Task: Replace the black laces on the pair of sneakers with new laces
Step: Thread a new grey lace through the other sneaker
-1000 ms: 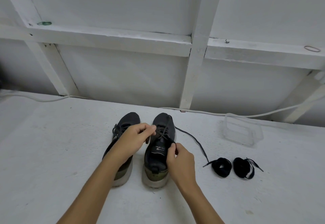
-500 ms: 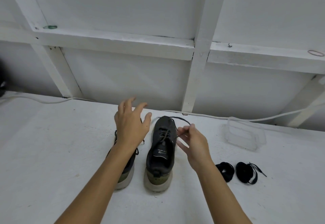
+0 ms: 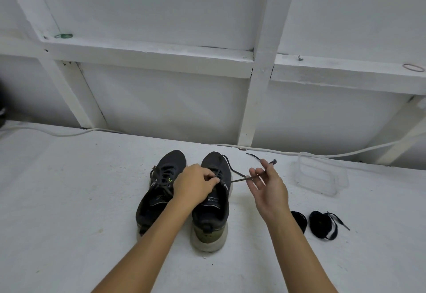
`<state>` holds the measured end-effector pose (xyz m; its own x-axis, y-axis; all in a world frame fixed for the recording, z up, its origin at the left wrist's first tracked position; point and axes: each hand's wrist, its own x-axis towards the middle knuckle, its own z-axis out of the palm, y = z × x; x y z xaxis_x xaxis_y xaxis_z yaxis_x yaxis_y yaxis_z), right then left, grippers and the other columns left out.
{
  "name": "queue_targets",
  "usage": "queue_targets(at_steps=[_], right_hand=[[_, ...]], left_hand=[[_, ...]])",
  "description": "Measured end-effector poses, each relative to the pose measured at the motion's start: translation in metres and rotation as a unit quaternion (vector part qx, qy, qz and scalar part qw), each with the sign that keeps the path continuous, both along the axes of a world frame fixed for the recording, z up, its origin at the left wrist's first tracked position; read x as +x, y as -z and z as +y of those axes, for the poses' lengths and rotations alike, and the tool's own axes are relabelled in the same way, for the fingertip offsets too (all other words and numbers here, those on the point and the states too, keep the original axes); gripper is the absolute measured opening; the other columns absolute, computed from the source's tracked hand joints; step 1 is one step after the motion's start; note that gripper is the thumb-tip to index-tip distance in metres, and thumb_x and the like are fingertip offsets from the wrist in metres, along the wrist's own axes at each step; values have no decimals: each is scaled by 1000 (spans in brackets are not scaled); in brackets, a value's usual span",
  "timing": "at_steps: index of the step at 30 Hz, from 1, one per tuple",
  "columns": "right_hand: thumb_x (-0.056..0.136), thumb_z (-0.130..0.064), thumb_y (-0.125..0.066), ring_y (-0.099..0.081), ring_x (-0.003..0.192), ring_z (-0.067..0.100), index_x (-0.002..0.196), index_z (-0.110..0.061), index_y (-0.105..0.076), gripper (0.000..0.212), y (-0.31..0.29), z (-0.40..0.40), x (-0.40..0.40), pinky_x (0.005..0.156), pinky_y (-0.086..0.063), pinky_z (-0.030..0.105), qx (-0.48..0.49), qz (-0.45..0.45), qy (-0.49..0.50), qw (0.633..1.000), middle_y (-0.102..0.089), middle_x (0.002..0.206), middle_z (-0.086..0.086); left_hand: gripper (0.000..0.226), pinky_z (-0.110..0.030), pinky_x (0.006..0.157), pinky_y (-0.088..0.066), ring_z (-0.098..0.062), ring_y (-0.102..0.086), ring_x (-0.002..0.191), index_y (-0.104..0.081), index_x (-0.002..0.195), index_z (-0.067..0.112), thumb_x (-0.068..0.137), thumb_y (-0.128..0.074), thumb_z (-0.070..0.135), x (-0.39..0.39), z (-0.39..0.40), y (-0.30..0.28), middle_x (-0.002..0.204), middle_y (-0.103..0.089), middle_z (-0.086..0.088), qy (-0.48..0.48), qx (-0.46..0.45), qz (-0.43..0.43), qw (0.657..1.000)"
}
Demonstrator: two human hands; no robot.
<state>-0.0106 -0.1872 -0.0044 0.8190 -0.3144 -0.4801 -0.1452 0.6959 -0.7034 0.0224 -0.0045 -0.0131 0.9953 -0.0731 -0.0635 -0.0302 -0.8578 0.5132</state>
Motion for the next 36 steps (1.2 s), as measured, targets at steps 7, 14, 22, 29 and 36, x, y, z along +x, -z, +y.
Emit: queue_targets(at_steps=[7, 14, 22, 29, 36], right_hand=[[99, -29, -64, -60, 60, 7, 99, -14, -73, 17, 2, 3, -2, 60, -48, 23, -178, 67, -78, 979, -68, 74, -2], [96, -28, -66, -54, 52, 8, 80, -23, -77, 20, -7, 13, -2, 59, -45, 24, -391, 28, -167, 905, -75, 72, -1], [93, -30, -63, -60, 72, 5, 85, -34, -75, 15, -38, 42, 12, 72, -48, 24, -507, -81, -378, 771, -68, 74, -14], [104, -33, -53, -59, 62, 1, 94, -26, -76, 26, -39, 34, 13, 70, -51, 23, -450, -91, -356, 814, -77, 83, -4], [106, -37, -47, -67, 87, 11, 89, -21, -74, 36, -18, 11, 11, 75, -52, 29, -400, 4, -191, 896, -75, 93, -8]], left_hand=[[9, -27, 77, -44, -11, -61, 89, -64, 84, 28, 91, -59, 28, 4, 2, -15, 97, -64, 9, -34, -212, 58, 975], [14, -30, 69, -38, -7, -60, 85, -66, 90, 21, 98, -56, 26, 8, 16, -64, 86, -70, 13, -39, -419, 60, 905], [17, -4, 71, -45, 4, -65, 87, -76, 106, 23, 98, -61, 27, 6, 5, -87, 93, -75, 15, 99, -369, 55, 922], [40, -20, 76, -43, -3, -60, 85, -46, 142, 48, 102, -40, 50, 6, 24, -63, 99, -71, 10, 87, -132, 42, 987], [27, -28, 64, -40, -7, -55, 61, -71, 75, 28, 88, -66, 51, 8, 63, -59, 65, -63, 7, 96, -23, 13, 995]])
